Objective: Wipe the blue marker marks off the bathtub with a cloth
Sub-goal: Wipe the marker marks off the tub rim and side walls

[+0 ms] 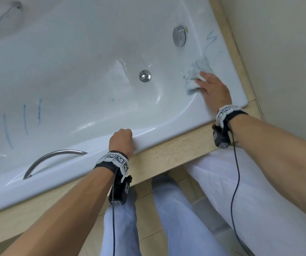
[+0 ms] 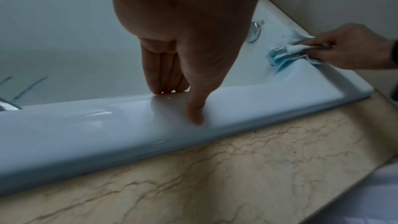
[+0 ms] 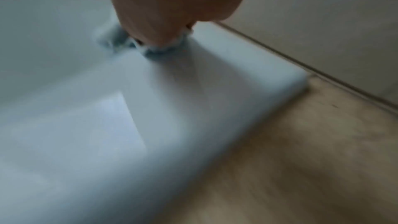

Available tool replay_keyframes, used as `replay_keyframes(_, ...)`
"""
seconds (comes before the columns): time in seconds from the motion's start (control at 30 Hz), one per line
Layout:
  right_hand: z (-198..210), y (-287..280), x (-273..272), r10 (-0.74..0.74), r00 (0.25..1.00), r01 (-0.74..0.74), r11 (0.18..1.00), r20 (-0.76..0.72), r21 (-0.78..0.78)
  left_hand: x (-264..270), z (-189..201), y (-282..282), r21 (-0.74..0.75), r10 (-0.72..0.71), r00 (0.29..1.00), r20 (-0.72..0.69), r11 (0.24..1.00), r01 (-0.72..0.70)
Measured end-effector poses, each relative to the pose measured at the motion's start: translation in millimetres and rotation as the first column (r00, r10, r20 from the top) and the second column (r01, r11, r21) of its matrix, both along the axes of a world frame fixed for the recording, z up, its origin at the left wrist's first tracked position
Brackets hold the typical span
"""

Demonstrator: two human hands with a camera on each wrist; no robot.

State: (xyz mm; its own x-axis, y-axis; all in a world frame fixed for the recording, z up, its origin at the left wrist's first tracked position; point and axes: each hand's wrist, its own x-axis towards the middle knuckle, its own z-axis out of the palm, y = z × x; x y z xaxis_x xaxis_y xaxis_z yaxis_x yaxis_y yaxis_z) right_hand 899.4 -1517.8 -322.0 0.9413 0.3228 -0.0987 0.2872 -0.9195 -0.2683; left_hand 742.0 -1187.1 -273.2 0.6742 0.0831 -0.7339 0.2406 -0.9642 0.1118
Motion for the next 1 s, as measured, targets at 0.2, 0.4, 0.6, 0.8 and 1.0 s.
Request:
replay_keyframes(0.2, 32.8, 15.2, 82.3, -0.062, 0.969, 0.027, 0.989, 0.240, 0.147, 20.3, 2.2, -42.0, -0.184, -0.019, 0.969, 0.247, 0.981, 0.066)
replay_keyframes(0.4, 44.3, 11.0, 153.7, -0.346, 0.896, 0.230, 0.898, 0.279, 0.375, 69.4, -3.8, -82.8, -0.222, -0.104, 0.984, 0.144, 0.966, 0.135)
replay_keyframes(0.6, 23.4, -15.0, 214.3, -0.292, 0.956, 0.278, 0.920, 0.010, 0.278, 92.6, -27.0, -84.2, -0.228, -0.038, 0.986, -0.163, 0.974, 0.000)
replay_keyframes(0.8, -8.8, -21.5, 190.3, -0.225, 0.971, 0.239, 0.909, -0.080, 0.341, 94.1, -31.0, -83.3, -0.241, 0.031, 0.979, -0.201, 0.967, -0.080)
replay_keyframes(1.0, -4.1, -37.2, 132.2, -0.149, 0.986, 0.163, 0.942, -0.069, 0.294, 93.8, -20.2, -87.1, -0.212, 0.042, 0.979, -0.197, 0.974, -0.085)
